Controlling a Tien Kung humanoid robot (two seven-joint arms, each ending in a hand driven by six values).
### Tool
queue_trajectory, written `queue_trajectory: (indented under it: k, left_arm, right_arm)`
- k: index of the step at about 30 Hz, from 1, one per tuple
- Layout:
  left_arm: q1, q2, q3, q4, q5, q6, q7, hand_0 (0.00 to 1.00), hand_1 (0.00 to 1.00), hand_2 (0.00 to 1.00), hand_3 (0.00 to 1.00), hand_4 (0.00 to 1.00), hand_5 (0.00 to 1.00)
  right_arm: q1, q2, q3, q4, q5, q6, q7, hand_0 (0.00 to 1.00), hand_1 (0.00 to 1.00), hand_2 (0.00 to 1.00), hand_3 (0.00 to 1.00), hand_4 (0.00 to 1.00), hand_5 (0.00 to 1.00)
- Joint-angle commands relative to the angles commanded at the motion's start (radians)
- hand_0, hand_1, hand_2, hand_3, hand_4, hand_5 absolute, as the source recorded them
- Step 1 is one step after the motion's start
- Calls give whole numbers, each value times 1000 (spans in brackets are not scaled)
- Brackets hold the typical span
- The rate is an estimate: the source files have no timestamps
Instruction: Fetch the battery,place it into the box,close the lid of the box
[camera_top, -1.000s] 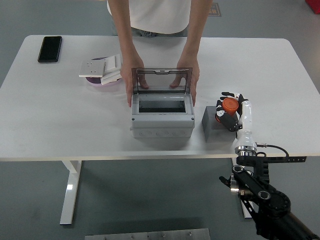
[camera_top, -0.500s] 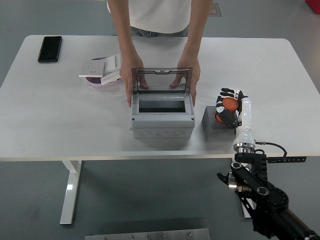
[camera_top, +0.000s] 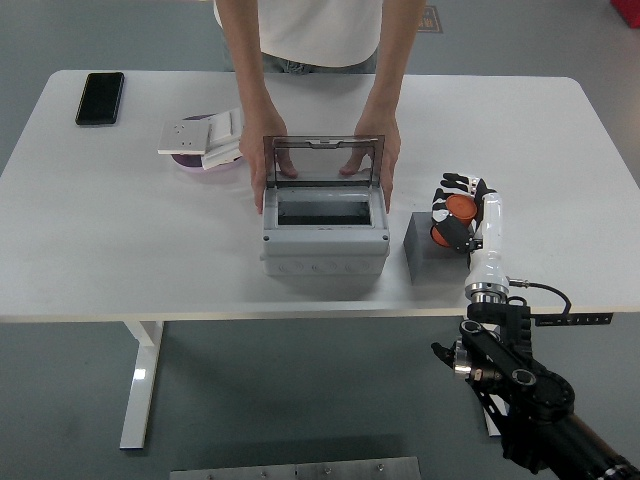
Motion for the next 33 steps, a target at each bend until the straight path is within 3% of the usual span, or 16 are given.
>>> queue_trajectory:
  k: [23, 24, 29, 30, 33]
  left_arm:
    - [-3, 2, -5, -1, 3, 1, 0, 614, 743, 575, 498, 322, 2]
    - [-3, 2, -5, -1, 3, 2, 0, 614, 743, 575, 499, 322, 2]
    - [-3, 2, -7, -1, 4, 2, 0, 614, 743, 575, 499, 322, 2]
    - [-3, 3, -7, -1, 5, 2, 0, 614, 743, 575, 498, 320, 2]
    - [-4, 3, -7, -1, 5, 3, 0, 614, 743, 575, 498, 320, 2]
  right_arm:
    - [-1, 0, -28, -6, -3, -2, -10, 449, 478, 508, 542, 548, 2]
    - [-1, 0, -28, -6, -2, -2, -10, 470, 472, 497, 534, 472, 56]
    - [-1, 0, -28, -6, -3, -4, -12, 470, 472, 497, 534, 472, 56]
    - [-1, 0, -28, -6, -3, -5, -12, 493, 480, 496, 528, 325, 2]
    - [-1, 0, -28, -7, -2, -6, -12, 493, 480, 496, 528, 325, 2]
